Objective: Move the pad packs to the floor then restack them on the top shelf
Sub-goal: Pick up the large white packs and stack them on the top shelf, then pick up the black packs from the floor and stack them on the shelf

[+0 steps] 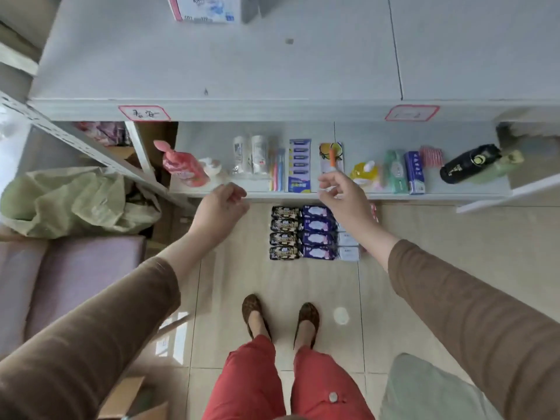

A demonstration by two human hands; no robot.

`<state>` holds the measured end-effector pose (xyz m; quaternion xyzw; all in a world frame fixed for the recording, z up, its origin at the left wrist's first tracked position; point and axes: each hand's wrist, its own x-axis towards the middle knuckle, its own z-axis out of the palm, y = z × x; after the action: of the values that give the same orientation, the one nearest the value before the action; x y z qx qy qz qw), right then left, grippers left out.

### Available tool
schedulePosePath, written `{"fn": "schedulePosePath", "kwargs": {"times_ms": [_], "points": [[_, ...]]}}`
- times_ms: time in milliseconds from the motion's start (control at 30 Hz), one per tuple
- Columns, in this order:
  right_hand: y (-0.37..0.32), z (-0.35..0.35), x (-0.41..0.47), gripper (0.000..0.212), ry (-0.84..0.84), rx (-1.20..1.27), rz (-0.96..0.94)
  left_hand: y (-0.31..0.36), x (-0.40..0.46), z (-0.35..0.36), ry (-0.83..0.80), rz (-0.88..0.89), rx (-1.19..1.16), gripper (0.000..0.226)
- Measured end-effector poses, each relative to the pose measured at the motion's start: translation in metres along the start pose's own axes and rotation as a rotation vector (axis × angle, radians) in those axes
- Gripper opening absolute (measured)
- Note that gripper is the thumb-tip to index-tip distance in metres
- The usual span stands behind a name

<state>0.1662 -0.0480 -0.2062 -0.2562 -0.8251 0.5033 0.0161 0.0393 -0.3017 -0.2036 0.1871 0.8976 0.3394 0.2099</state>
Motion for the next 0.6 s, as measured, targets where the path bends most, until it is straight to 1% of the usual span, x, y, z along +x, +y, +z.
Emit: {"fn": "schedulePosePath", "kwargs": {"times_ms": [100, 200, 300, 467, 600], "points": [[0.065, 0.034, -0.023, 0.021, -0.018, 0.018, 0.144, -0.046, -0.022, 0.046, -0.126, -0.05, 0.075, 0.016], [0.129, 0.076, -0.04, 0.023, -0.041, -0.001, 0.251, -0.098, -0.037, 0.093, -0.228, -0.095, 0.114, 0.021], [0.192, 0.121, -0.048, 0.033, -0.06, -0.046, 0.356, -0.153, -0.042, 0.146, -0.303, -0.152, 0.118, 0.03], [0.298, 0.194, -0.04, 0.052, -0.147, -0.159, 0.428, -0.242, -0.027, 0.236, -0.355, -0.244, 0.147, 0.052], [0.372, 0.25, -0.019, 0.059, -0.168, -0.232, 0.446, -0.303, 0.007, 0.305, -0.321, -0.292, 0.171, 0.062]]}}
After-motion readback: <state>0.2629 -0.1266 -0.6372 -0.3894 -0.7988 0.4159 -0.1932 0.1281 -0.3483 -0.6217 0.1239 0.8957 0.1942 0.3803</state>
